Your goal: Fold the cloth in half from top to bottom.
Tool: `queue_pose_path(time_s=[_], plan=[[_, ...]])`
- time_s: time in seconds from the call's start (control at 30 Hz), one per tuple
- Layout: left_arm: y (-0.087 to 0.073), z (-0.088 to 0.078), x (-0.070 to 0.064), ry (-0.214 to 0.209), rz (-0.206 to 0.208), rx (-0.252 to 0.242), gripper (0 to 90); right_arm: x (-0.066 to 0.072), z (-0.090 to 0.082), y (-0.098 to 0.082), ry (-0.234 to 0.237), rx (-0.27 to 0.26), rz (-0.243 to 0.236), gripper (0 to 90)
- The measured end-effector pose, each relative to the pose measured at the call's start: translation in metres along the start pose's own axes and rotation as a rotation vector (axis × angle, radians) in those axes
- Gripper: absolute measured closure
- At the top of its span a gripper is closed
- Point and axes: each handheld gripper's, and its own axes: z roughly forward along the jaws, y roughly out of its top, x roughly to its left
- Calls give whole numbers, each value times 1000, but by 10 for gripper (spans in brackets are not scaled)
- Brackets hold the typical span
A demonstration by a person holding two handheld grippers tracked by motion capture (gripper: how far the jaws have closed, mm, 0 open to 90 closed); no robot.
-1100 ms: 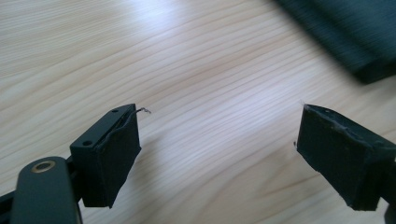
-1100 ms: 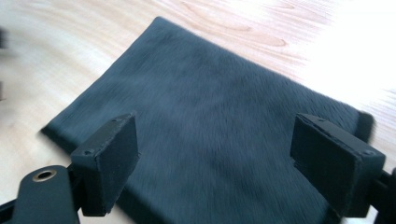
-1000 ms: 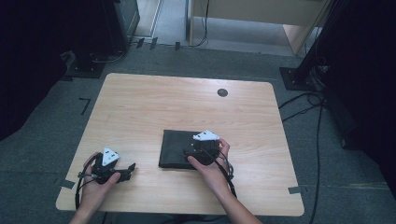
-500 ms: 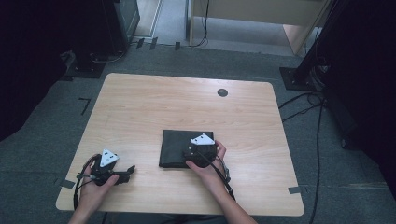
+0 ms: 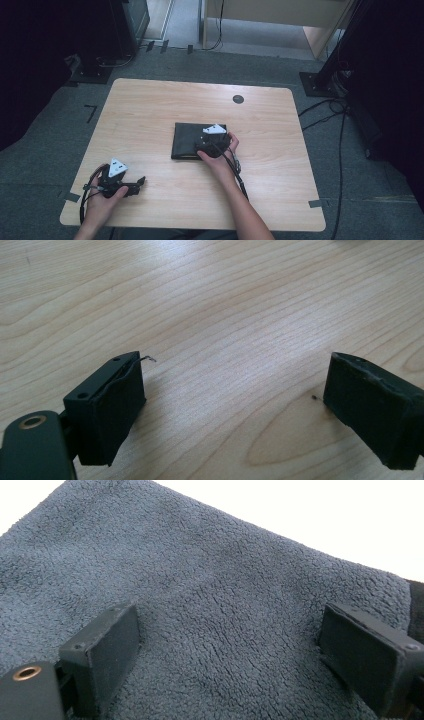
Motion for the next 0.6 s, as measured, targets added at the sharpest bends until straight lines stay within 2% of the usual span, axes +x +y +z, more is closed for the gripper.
queue_pose_path(time_s=[0.27, 0.43, 0.57, 0.6], plan=[[0, 0, 0, 0, -1, -1, 95, -14, 27, 23, -13, 7, 19, 94], [0, 0, 0, 0, -1, -1, 95, -25, 40, 33, 16, 9, 8, 94], [0, 0, 0, 0, -1, 0, 95, -29, 41, 34, 43, 12, 17, 98], [0, 0, 0, 0, -1, 0, 95, -30, 39, 35, 52, 17, 31, 125]])
